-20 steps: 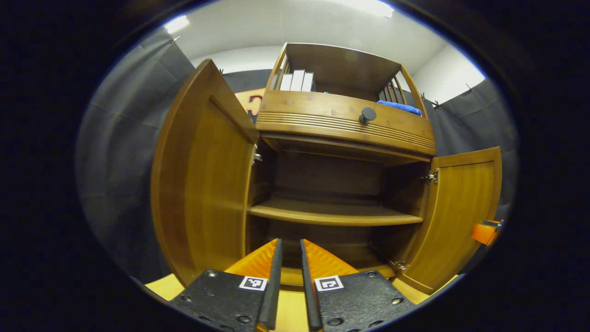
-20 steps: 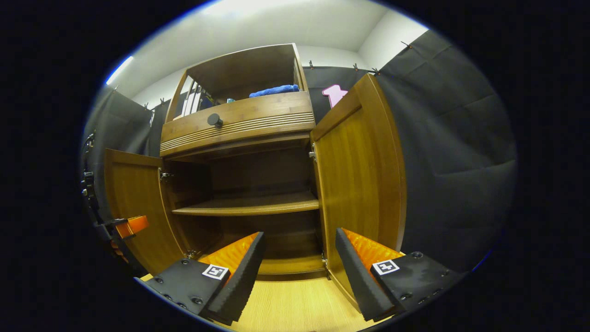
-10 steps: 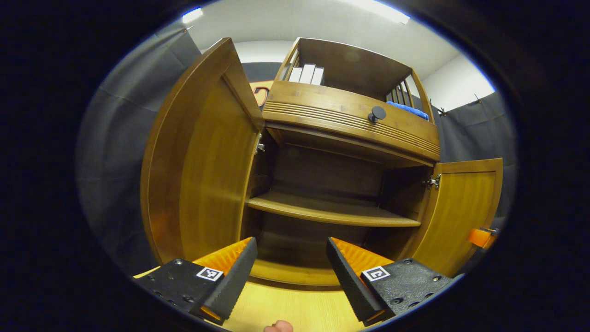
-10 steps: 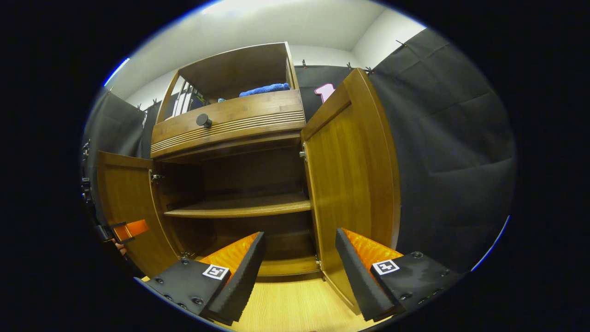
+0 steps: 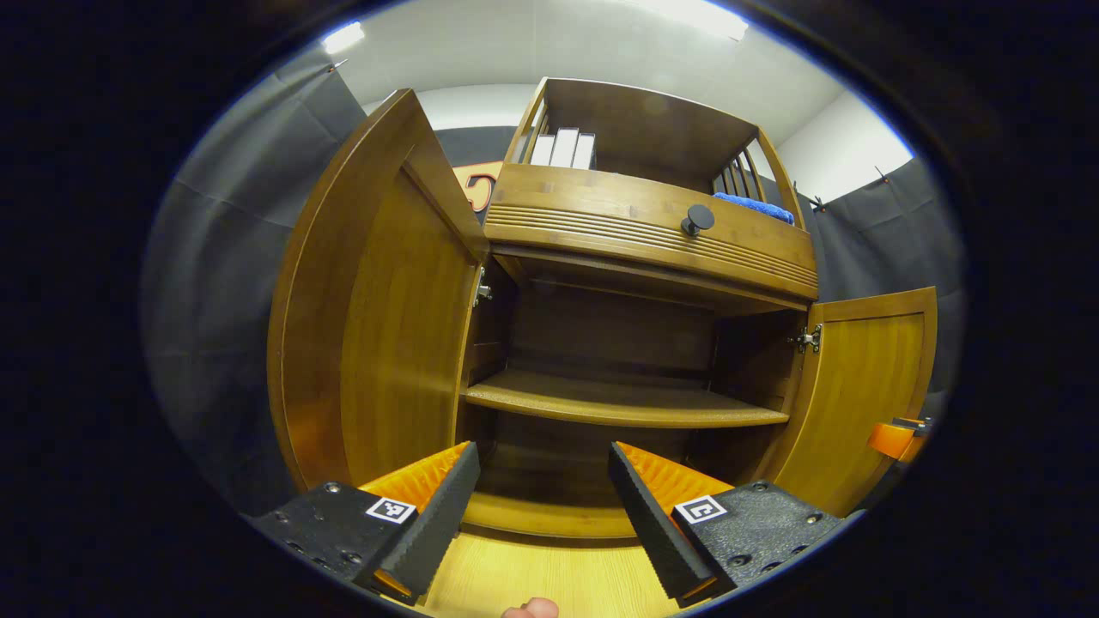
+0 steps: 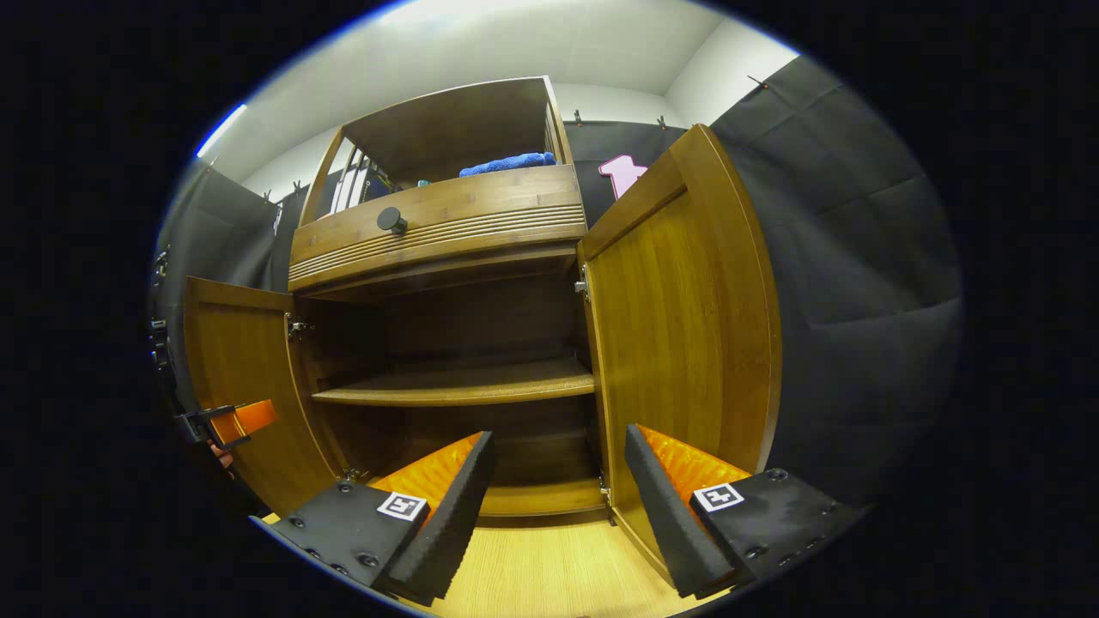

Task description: Open the right door of the double-door shoe cabinet with the right hand, and open the left door with the left hand.

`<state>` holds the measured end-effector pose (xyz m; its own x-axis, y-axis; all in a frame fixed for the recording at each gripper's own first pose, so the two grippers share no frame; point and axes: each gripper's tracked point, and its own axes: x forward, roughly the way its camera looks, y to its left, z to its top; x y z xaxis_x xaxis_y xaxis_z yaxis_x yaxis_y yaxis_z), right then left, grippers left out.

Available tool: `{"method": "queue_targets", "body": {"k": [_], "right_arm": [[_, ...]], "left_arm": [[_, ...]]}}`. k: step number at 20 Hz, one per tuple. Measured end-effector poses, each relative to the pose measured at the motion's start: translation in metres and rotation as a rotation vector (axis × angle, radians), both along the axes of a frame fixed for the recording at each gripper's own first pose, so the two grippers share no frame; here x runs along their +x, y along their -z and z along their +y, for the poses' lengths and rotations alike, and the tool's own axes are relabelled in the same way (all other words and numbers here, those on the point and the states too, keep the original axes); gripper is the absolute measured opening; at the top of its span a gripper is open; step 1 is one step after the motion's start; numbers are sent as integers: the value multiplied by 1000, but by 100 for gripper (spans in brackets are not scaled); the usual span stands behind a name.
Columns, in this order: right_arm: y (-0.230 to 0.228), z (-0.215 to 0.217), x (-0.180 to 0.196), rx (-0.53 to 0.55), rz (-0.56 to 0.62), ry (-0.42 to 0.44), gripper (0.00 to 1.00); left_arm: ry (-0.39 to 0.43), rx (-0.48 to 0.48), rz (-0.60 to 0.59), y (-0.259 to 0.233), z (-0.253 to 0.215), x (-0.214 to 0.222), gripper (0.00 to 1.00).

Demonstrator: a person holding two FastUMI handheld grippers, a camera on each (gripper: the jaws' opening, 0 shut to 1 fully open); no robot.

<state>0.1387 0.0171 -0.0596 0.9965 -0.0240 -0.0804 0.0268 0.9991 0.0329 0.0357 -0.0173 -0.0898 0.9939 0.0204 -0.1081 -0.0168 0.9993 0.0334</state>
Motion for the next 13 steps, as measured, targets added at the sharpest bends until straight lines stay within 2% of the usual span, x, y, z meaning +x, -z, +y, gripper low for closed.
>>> {"method": "queue_targets", "body": {"k": [3, 4, 7, 13], "right_arm": [[-1, 0, 0, -3, -4, 2, 98], [-2, -1, -1, -3, -5, 4, 98], [-2, -2, -1, 2, -4, 7, 97], [1, -1, -2, 9, 3, 4, 97]], "left_arm": [[7, 8, -1, -2, -2, 0, 98], [10, 8, -8, -5, -3, 0, 95], [17, 16, -24, -11, -7, 0, 98], [39, 9, -43, -20, -14, -3, 98]]}}
